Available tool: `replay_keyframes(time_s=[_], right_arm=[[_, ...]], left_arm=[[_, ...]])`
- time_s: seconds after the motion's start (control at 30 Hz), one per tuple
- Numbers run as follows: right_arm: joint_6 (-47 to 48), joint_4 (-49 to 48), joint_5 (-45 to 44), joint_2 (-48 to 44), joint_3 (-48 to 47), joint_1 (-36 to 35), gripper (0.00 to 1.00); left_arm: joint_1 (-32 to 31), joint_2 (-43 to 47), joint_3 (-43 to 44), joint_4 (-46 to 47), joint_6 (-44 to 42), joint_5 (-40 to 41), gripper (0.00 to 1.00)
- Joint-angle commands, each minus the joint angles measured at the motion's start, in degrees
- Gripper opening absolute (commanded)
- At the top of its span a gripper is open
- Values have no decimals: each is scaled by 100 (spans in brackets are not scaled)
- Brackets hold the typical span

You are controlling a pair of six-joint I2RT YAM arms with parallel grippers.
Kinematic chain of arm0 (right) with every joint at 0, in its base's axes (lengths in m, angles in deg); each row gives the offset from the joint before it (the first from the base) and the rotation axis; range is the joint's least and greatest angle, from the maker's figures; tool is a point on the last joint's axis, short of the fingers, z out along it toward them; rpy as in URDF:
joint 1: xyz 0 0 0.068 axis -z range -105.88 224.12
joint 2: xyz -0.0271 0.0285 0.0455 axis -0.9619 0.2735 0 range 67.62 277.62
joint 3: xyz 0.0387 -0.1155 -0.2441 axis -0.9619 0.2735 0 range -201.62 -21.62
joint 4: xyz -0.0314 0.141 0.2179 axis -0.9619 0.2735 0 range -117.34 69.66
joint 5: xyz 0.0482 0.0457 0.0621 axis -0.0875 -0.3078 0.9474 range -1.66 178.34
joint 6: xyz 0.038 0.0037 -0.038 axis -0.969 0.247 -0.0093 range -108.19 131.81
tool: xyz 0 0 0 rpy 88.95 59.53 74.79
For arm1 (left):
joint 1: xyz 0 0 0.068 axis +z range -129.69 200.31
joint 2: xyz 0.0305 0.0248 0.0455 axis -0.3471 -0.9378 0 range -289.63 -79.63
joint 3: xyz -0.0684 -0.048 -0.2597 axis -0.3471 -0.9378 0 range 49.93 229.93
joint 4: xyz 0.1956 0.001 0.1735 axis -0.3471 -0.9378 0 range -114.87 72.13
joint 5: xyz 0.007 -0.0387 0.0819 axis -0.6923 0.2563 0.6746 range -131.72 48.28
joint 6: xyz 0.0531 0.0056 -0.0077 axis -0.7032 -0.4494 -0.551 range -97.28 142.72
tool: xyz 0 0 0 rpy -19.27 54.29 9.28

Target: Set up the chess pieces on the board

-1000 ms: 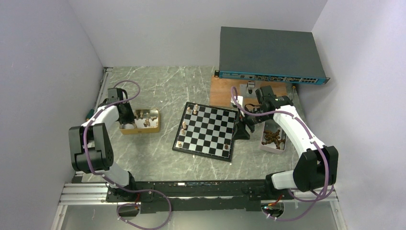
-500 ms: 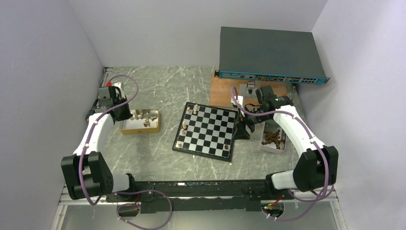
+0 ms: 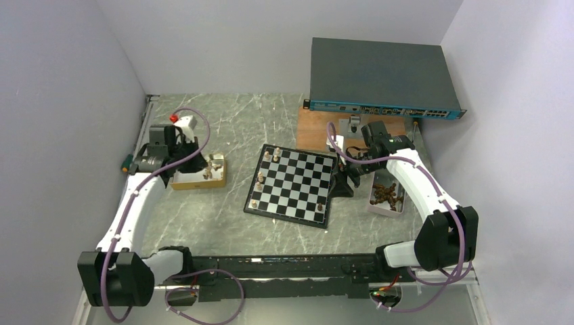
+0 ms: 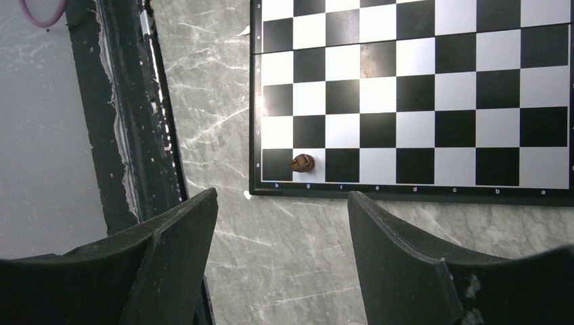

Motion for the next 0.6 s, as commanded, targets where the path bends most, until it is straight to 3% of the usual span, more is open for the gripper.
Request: replay_keyframes(time_s=[0.0,0.57], right_arm=[[-14,-160,241,-75,-112,21,73],[-27,-224,240,-275,55,39,73]], left_arm=[[-617,193,9,32,346,-206,0],[-2790,-544,-150,610,1348,647,0]])
